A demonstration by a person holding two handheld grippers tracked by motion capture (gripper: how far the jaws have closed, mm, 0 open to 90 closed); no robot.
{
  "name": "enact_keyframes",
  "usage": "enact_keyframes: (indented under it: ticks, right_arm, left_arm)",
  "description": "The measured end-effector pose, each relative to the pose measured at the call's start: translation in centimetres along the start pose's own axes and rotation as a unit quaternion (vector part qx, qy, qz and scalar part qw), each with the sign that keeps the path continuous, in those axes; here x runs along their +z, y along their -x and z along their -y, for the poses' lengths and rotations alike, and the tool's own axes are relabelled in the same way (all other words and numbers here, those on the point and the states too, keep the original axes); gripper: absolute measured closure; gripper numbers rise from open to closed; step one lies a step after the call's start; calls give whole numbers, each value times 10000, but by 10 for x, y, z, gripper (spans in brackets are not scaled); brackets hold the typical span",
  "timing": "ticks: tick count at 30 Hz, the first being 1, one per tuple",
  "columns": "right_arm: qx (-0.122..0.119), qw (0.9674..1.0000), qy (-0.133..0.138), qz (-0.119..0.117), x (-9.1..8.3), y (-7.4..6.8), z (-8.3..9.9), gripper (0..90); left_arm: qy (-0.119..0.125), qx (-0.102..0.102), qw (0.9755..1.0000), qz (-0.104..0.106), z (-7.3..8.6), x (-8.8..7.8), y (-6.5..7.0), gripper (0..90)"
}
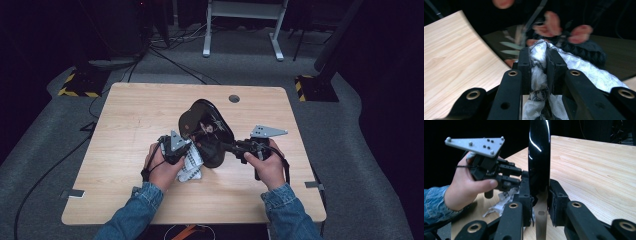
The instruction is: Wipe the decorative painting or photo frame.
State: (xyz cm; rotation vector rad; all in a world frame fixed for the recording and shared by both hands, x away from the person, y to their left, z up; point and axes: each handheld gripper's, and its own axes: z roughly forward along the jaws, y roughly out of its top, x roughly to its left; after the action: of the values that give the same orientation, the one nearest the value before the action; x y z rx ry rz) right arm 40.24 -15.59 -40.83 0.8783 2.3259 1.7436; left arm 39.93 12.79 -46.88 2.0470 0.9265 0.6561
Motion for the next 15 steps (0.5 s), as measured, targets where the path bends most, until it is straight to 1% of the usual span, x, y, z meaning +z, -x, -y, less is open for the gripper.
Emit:
enact_keyframes:
  ticks: [5, 6, 7, 9, 11, 12, 13, 15]
  right_arm:
    - [16, 10000, 10, 5, 0, 1, 0, 756]
    - [13, 10000, 10, 3, 0, 1, 0, 757]
    - [13, 10000, 10, 3, 0, 1, 0, 757]
    - [33, 10000, 17, 2, -1, 1, 0, 758]
    - [45, 10000, 23, -3, -1, 2, 0, 758]
    - [39, 10000, 26, 0, -1, 2, 0, 758]
    - [25, 10000, 24, -2, -1, 2, 0, 759]
    - [12, 10000, 26, -5, -1, 2, 1, 758]
  left_arm:
    - [-2, 142, 9997, 179, -1, -1, 17, 762]
    - [-10, 234, 9993, 276, -2, -1, 24, 762]
    - [-10, 234, 9993, 276, -2, -1, 24, 762]
    - [-16, 309, 9990, 319, -4, -2, 30, 762]
    - [-4, 329, 9989, 336, -3, -2, 30, 761]
    - [27, 281, 9989, 368, -3, -2, 30, 759]
    - [31, 279, 9989, 380, -2, -2, 28, 757]
    - [39, 269, 9990, 355, -1, -1, 25, 752]
